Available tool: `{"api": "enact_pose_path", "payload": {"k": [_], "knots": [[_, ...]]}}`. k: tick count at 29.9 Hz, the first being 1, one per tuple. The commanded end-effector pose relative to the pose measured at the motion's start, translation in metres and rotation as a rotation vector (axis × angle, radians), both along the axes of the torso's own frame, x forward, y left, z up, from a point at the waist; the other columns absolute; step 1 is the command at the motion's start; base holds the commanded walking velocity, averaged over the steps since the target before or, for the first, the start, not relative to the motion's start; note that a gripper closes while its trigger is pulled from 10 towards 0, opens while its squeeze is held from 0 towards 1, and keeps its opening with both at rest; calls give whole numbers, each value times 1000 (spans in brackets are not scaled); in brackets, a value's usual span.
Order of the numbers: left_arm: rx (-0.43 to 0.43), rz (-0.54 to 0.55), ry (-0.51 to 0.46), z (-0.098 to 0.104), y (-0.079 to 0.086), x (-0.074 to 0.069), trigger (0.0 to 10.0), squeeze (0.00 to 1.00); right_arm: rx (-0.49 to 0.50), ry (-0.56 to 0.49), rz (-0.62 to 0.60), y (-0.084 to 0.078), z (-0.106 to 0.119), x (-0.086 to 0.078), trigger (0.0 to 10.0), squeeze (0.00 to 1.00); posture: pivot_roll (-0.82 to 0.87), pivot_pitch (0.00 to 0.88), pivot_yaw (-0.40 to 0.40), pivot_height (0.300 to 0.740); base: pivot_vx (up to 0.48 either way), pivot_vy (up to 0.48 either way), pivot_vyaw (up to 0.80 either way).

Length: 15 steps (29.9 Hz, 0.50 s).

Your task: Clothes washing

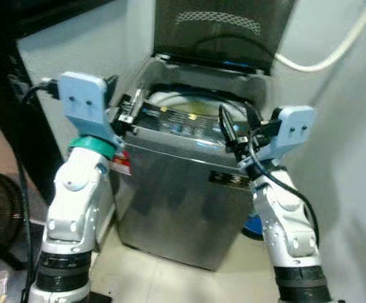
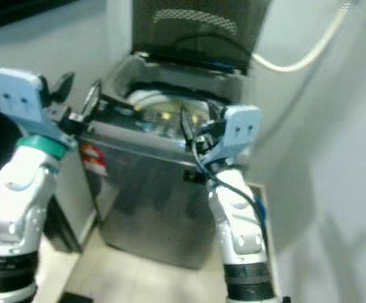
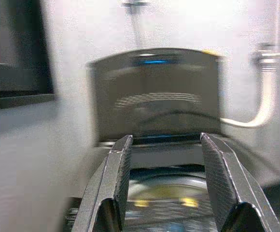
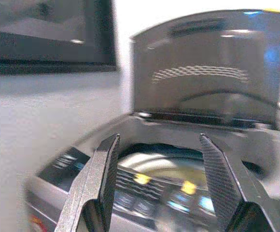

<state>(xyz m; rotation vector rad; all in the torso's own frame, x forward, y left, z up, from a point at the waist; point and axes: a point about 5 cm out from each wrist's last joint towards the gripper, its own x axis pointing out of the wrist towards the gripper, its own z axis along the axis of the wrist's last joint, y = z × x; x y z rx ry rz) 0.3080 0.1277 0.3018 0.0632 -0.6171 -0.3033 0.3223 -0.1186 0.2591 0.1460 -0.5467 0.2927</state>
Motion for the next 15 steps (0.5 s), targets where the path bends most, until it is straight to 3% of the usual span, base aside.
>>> {"api": "enact_pose_path", "payload": {"k": [1, 2, 5, 8, 9, 10, 12, 13, 14, 15], "knots": [[1, 22, 14, -3, 4, 2, 10000, 0, -4, 13, 10, 3, -3, 3, 10000, 0, 29, 31, -22, 740, -375, 0, 0], [29, 29, 35, -13, 4, 1, 10000, 0, -42, 41, -16, 1, -18, 5, 10000, 0, 25, 28, -21, 740, 0, 0, 0], [62, 38, 55, -21, 4, 1, 10000, 0, -59, 71, -24, 0, -29, 5, 10000, 0, 23, 19, -20, 740, 0, 0, 0], [83, -8, 208, -57, -2, -1, 10000, 0, -122, 176, -41, -2, -66, 2, 10000, 0, 29, 0, -27, 740, 0, 0, 0], [83, -8, 208, -57, -2, -1, 10000, 0, -122, 176, -41, -2, -66, 2, 10000, 0, 29, 0, -27, 740, 0, 0, 0], [69, -33, 272, -73, -6, -3, 10000, 0, -155, 209, -46, -3, -79, 1, 10000, 0, 28, 0, -29, 740, 0, 0, 0], [99, -37, 326, -92, -10, -5, 10000, 0, -214, 232, -61, -4, -89, 1, 10000, 0, 17, 0, -30, 740, 0, 0, 769], [99, -37, 326, -92, -10, -5, 10000, 0, -214, 232, -61, -4, -89, 1, 10000, 0, 17, 0, -30, 740, 0, 0, 775], [127, -33, 395, -116, -14, -7, 10000, 0, -256, 266, -53, -3, -104, -1, 10000, 0, 17, 0, -30, 740, 0, 0, 763], [128, -35, 422, -124, -15, -8, 10000, 0, -268, 283, -50, -2, -110, -2, 10000, 0, 15, 0, -31, 740, 0, 0, 744]]}}
